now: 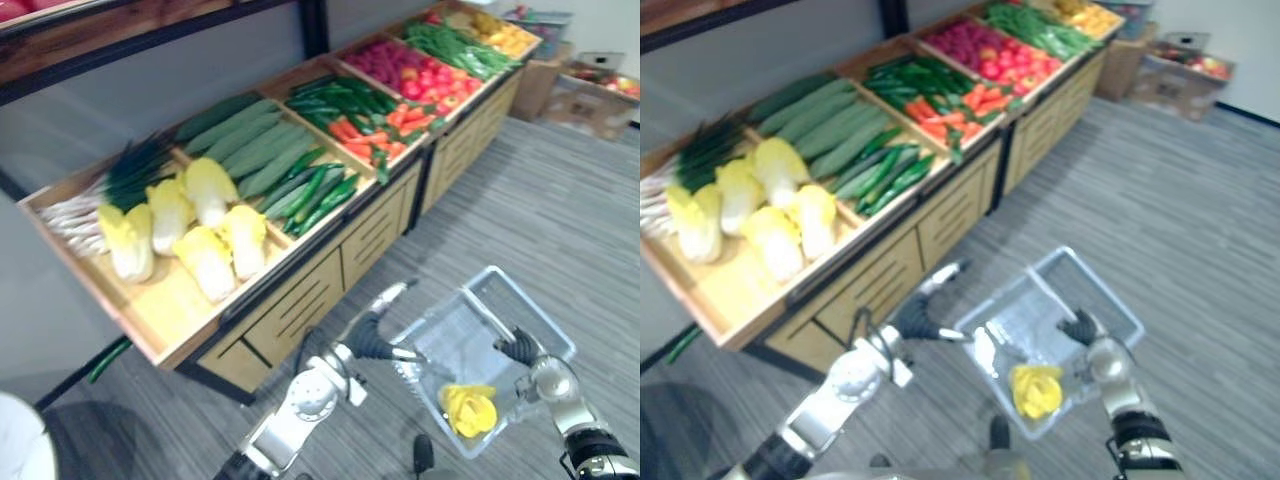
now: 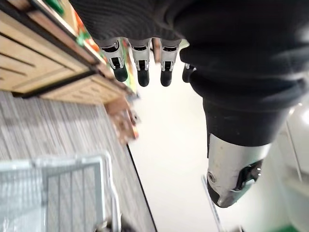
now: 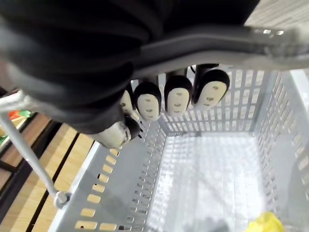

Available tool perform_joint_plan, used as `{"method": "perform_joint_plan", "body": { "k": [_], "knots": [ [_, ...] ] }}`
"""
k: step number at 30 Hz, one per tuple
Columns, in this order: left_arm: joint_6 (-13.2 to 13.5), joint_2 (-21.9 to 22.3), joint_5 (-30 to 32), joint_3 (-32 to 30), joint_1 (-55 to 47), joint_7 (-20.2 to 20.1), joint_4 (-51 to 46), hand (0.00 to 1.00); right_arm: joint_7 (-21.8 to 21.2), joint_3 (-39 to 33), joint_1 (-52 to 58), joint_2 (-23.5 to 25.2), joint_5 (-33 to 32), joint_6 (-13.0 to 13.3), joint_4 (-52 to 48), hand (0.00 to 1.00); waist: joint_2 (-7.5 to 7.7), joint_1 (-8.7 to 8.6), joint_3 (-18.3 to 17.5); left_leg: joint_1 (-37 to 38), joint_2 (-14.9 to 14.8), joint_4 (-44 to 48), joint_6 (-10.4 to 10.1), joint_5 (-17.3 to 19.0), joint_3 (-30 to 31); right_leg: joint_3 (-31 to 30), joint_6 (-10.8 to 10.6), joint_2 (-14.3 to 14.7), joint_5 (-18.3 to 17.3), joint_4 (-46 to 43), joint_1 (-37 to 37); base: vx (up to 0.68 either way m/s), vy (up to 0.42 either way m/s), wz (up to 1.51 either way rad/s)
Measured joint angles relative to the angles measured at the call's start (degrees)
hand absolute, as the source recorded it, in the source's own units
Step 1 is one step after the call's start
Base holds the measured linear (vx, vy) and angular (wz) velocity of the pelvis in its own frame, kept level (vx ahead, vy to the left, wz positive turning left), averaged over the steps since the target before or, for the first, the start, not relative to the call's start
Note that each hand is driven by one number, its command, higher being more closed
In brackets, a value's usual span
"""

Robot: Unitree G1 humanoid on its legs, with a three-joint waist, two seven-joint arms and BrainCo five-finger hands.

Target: Pick vegetable in the basket

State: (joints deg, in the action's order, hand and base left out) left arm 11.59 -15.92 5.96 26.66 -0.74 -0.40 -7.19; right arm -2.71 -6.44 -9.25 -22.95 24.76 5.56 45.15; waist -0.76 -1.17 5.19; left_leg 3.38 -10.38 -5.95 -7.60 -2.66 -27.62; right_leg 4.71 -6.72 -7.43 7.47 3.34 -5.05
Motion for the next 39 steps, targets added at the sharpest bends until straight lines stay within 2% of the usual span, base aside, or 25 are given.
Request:
{"method": "perform_joint_plan", "body": {
  "k": [3, 5, 6, 9, 11, 13, 15, 18, 21, 26, 27, 30, 33, 39],
  "knots": [
    [0.44, 0.24, -1.43, -8.82, -5.42, 0.59, -2.75, 0.00, 2.55, -5.08, 3.22, 3.00, -0.53, -0.18, 5.74, 1.00, 0.52, 0.26, -1.89, -2.56, 0.61, 0.01, 0.66, -0.90, 4.53, 4.32, 0.00, -0.96, 0.00, 1.00, 0.71, 0.01, -0.010, 0.65],
    [0.46, 1.30, -2.75, -12.59, -7.05, 1.40, -3.61, 0.00, 4.12, -7.22, 4.17, 3.98, -0.76, -0.17, 7.50, 1.00, 0.73, 0.96, -2.06, -2.98, 0.86, 0.02, 0.83, -1.06, 5.92, 5.65, 0.00, -1.30, 0.00, 1.31, 1.44, 0.01, 0.004, 0.50],
    [0.56, 2.77, -3.09, -16.00, -8.10, 2.54, -3.73, 0.00, 4.99, -8.51, 5.23, 4.23, -1.11, -0.13, 8.57, 1.00, 0.90, 1.55, -2.46, -3.41, 1.02, 0.01, 1.08, -1.24, 6.92, 6.75, -0.01, -1.55, 0.00, 1.39, 1.76, -0.01, 0.012, 0.50],
    [0.93, 8.00, -2.92, -27.17, -11.18, 6.69, -3.21, 0.00, 6.22, -12.42, 7.73, 6.44, -1.22, -0.10, 10.22, 1.00, 1.53, 1.67, -2.86, -3.44, 1.65, 0.02, 1.26, -1.56, 9.97, 9.98, -0.30, -1.97, -0.77, 1.42, 3.69, -0.01, 0.019, 0.50],
    [0.90, 9.27, -2.21, -33.10, -11.62, 9.49, -0.43, 0.00, 7.20, -13.67, 8.88, 7.38, -2.56, 0.02, 12.12, 1.00, 1.93, 1.67, -3.76, -4.33, 1.72, 0.01, 1.03, -1.73, 11.90, 12.04, -0.46, -2.07, -1.70, 1.45, 4.22, -0.02, 0.009, 0.54],
    [0.06, 10.06, -0.07, -40.35, -11.38, 13.48, 6.71, 0.00, 7.91, -15.47, 9.65, 8.85, -3.63, -0.01, 13.88, 1.00, 2.35, 1.70, -4.86, -5.46, 1.74, 0.00, 1.16, -2.11, 14.27, 14.46, -0.12, -2.02, -2.47, 1.45, 4.49, 0.00, -0.001, 0.47],
    [-1.35, 11.22, 1.58, -44.91, -11.31, 16.10, 12.39, 0.00, 8.73, -15.73, 10.03, 9.77, -4.74, -0.08, 14.31, 1.00, 2.51, 2.16, -4.95, -5.48, 1.72, 0.00, 1.21, -2.12, 14.85, 15.36, -0.20, -1.99, -2.70, 1.55, 5.12, 0.00, 0.001, 0.25],
    [-3.80, 11.72, 4.03, -50.87, -11.57, 19.35, 23.09, 0.00, 9.74, -16.13, 11.08, 11.66, -5.00, -0.06, 14.30, 1.00, 2.75, 2.86, -5.21, -5.66, 1.83, -0.01, 1.22, -2.11, 15.90, 16.65, -0.36, -2.02, -3.15, 1.67, 5.58, 0.01, 0.004, 0.20],
    [-5.40, 11.76, 4.37, -55.52, -11.59, 20.73, 33.03, 0.00, 9.78, -16.79, 11.12, 13.35, -5.01, -0.05, 14.29, 1.00, 2.95, 2.84, -5.78, -6.17, 1.83, -0.01, 1.18, -2.10, 15.95, 16.80, -0.27, -2.01, -3.19, 1.77, 5.42, 0.04, 0.001, 0.06],
    [-7.38, 11.20, 4.23, -60.91, -11.77, 20.06, 51.97, 0.00, 9.75, -16.84, 11.13, 15.40, -6.13, -0.03, 14.30, 1.00, 3.06, 2.64, -5.87, -6.02, 1.91, 0.00, 1.07, -2.03, 15.88, 16.67, -0.12, -2.06, -3.22, 1.75, 5.50, 0.06, -0.003, -0.01],
    [-8.14, 11.07, 4.26, -61.43, -11.94, 19.11, 57.37, 0.00, 9.74, -16.83, 11.08, 15.70, -6.87, -0.03, 14.31, 1.00, 3.06, 2.63, -5.88, -5.90, 1.92, 0.00, 1.07, -2.02, 15.78, 16.53, -0.20, -2.06, -3.16, 1.71, 5.55, 0.05, -0.006, -0.01],
    [-9.91, 11.29, 4.37, -62.77, -12.60, 16.24, 64.49, 0.00, 9.74, -16.65, 11.15, 16.32, -7.34, 0.07, 14.43, 1.00, 3.05, 2.64, -5.87, -4.94, 1.75, 0.00, 0.89, -1.57, 14.95, 15.34, -0.17, -1.93, -3.23, 1.60, 5.73, 0.05, -0.007, -0.15],
    [-11.27, 12.15, 5.56, -62.41, -13.29, 14.45, 67.23, 0.00, 9.69, -15.48, 11.57, 16.59, -7.34, 0.72, 14.44, 1.00, 2.98, 2.63, -5.88, -3.93, 1.61, 0.01, 0.71, -0.92, 13.67, 13.78, -0.15, -1.82, -3.29, 1.55, 5.71, 0.03, -0.007, -0.25],
    [-10.85, 13.69, 6.57, -57.57, -12.76, 12.76, 67.94, 0.00, 9.70, -15.47, 11.96, 17.27, -7.91, 1.15, 15.55, 1.00, 2.86, 1.59, -5.81, -2.65, 1.65, 0.00, 0.73, -0.46, 12.33, 12.67, -0.21, -1.93, -3.40, 1.21, 5.74, 0.01, 0.000, -0.13]
  ]
}}
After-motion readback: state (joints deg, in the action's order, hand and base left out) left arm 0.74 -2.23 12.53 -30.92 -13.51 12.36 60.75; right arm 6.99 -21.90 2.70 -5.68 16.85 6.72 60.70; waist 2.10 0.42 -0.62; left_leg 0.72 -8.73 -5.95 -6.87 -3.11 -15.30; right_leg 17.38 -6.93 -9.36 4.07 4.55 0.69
